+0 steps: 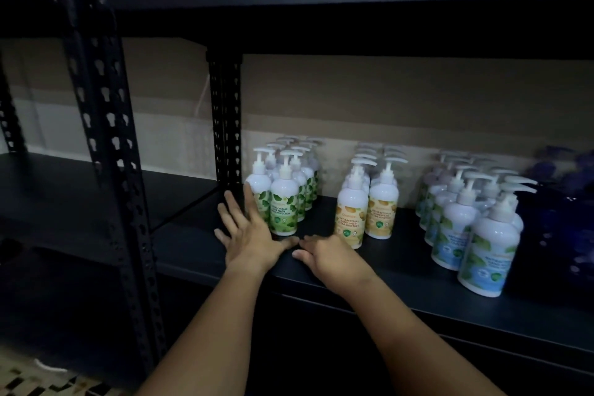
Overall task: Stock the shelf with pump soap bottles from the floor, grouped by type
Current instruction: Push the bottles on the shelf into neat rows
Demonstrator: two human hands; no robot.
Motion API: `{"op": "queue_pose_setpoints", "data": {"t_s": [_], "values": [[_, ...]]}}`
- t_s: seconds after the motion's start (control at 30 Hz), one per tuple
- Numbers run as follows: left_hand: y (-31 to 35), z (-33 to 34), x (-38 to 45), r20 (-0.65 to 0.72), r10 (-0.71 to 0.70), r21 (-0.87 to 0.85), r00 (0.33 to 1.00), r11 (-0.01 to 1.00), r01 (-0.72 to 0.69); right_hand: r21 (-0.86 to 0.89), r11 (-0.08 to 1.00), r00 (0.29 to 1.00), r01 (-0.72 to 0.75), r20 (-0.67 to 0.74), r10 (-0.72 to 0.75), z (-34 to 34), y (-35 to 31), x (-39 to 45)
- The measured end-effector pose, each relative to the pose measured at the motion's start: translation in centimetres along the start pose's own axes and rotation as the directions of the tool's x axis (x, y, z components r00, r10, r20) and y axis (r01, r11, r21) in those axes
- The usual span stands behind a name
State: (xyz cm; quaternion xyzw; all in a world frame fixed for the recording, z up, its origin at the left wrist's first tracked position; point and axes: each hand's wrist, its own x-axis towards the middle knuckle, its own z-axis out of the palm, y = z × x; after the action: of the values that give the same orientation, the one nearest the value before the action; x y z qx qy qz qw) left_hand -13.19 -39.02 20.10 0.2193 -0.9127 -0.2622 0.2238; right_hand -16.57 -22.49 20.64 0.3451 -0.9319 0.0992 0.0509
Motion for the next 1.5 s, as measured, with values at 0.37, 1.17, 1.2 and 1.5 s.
{"op": "queue_pose_setpoints", "data": {"t_s": [0.37,1.17,1.2,1.5], "values": [[-5.4,-1.3,-12.7,-0.200,0.315,-0.117,0.928,0.933,-0.341,0.091,0.995,0.960,0.026,-0.279,0.001,0.9,-7.4,-9.4],[-39.3,7.9,-25.3,0.468,-0.535,-0.046,0.704,0.781,0.623,0.427,0.865,0.899,-0.262,0.433,0.058,33.5,-16.3,-6.8],[-39.5,8.0,-25.2,0.496,-0.543,-0.055,0.678,0.759,0.648,0.442,0.855,0.895,-0.270,0.442,0.054,34.2,-16.8,-6.2],[-43.6,9.7,-25.3,0.600,-0.417,-0.222,0.683,0.733,0.643,0.533,0.778,0.894,-0.333,0.440,0.081,41.8,-18.8,-1.7]]}}
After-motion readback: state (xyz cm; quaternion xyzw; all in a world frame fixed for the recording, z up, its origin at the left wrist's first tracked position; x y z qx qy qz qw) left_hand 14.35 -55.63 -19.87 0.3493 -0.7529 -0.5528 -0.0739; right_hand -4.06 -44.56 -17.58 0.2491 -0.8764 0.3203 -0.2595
